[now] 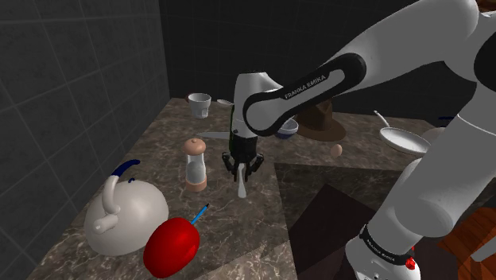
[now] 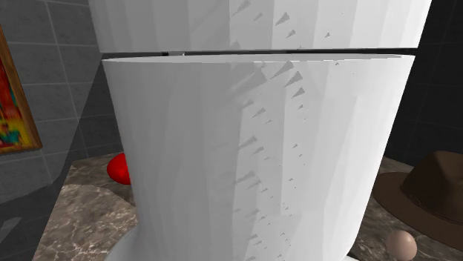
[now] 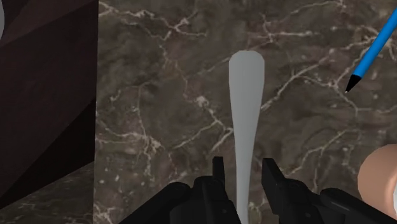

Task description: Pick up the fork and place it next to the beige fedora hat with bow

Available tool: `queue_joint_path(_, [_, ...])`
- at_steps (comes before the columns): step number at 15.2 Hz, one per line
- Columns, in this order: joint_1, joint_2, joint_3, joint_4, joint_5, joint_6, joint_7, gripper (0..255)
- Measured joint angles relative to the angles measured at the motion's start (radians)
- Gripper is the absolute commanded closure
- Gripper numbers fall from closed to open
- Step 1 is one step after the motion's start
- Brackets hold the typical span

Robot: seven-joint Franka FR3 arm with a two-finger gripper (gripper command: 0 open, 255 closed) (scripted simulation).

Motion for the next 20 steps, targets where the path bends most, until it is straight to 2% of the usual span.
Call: queue_joint_path(20, [-0.007,-0.136,-0.023,0.147,0.014,-0.279,0.005,255])
